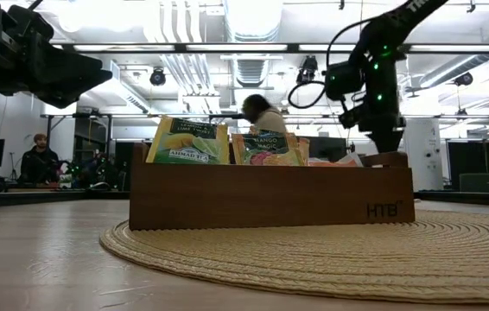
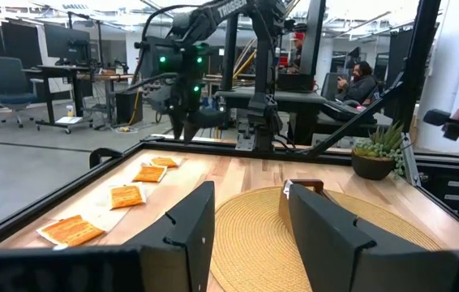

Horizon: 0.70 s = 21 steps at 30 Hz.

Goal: Pick & Place Tea
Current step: Put the orange tea bag into the right section of the wooden organizer

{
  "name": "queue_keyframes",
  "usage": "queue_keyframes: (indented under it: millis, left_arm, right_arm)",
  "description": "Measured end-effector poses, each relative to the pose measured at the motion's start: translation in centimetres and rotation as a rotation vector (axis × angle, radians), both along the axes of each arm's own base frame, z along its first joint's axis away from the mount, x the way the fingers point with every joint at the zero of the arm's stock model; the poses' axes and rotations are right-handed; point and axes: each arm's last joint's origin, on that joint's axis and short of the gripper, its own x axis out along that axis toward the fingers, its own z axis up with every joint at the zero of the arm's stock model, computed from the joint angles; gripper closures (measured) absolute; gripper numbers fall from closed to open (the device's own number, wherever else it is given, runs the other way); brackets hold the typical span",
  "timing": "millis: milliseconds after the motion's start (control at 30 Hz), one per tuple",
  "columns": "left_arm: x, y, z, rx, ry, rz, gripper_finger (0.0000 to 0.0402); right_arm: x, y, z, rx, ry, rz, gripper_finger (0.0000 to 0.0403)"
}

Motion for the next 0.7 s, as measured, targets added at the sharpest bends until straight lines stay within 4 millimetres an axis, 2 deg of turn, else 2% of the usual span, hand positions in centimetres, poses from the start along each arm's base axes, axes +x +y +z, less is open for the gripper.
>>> queue_keyframes:
  millis: [233,433,700]
  left_arm:
    - [0.0,0.0,0.0,0.0,0.0,0.0,0.0248]
    - [0.0,0.0,0.0,0.0,0.0,0.0,0.0248]
    - [0.0,0.0,0.0,0.0,0.0,0.0,0.0248]
  right_arm:
    - [-0.1,-1.3,-1.5,-0.032,-0.046,-0.104,0.0201]
    - [-1.0,-2.8,-2.9,-0.021,-0.03,-0.228,0.0197]
    - [-1.5,-4.5,-5.9,0.03,0.035,-0.283,0.0198]
